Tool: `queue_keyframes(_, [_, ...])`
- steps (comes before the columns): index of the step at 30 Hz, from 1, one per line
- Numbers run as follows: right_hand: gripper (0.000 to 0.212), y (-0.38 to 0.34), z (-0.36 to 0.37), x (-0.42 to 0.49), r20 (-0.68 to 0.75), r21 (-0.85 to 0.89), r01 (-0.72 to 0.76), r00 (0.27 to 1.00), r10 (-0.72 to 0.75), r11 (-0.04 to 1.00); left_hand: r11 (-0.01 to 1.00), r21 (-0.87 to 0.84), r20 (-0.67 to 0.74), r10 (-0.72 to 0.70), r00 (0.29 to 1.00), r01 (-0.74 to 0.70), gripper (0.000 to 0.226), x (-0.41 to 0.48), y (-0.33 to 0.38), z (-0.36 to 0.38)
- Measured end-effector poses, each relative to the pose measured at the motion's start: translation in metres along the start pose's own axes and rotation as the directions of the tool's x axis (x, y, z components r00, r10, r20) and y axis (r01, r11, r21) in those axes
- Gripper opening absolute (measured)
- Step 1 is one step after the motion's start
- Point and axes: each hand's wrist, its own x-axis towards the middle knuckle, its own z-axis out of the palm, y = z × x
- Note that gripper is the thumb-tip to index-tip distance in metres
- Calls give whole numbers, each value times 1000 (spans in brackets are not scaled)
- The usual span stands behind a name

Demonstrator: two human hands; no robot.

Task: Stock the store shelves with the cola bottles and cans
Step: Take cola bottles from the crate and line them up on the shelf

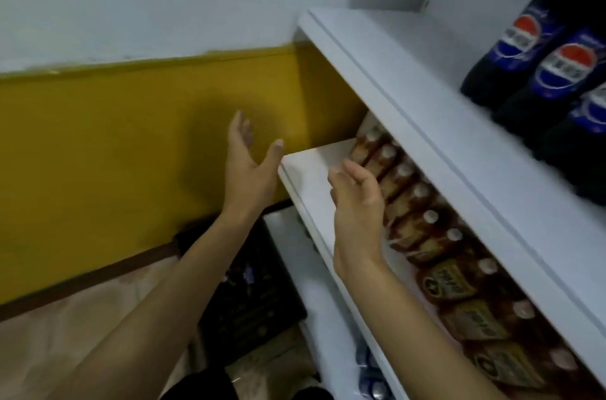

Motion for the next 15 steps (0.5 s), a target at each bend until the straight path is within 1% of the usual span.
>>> queue_keyframes(2, [16,46,30,-1,4,-85,-135,991,136,987,988,82,-36,-126,991,129,67,17,-44,-56])
queue_keyframes(3, [14,71,42,-2,-2,-123,-199,980,200,972,970,109,-52,-212,976,217,64,24,-66,-82])
queue_keyframes(5, [14,123,61,-7,-23,-201,-324,945,326,924,913,130,-79,-379,922,386,58,33,-112,-124])
queue_keyframes(7, [15,171,72,-9,-35,-297,-418,903,428,858,854,153,-43,-498,866,498,53,33,-153,-153])
queue_keyframes(9, [12,217,76,-5,-42,-364,-501,851,524,785,804,206,30,-575,818,558,44,30,-192,-168])
queue_keyframes(12, [6,284,72,1,-84,-405,-625,752,654,667,730,268,78,-667,741,629,30,17,-254,-175])
queue_keyframes(13, [4,307,67,7,-97,-421,-653,722,685,629,698,286,96,-702,705,656,27,12,-276,-173])
queue_keyframes(15, [12,361,54,21,-110,-498,-666,684,721,555,623,259,129,-779,613,738,23,3,-322,-165])
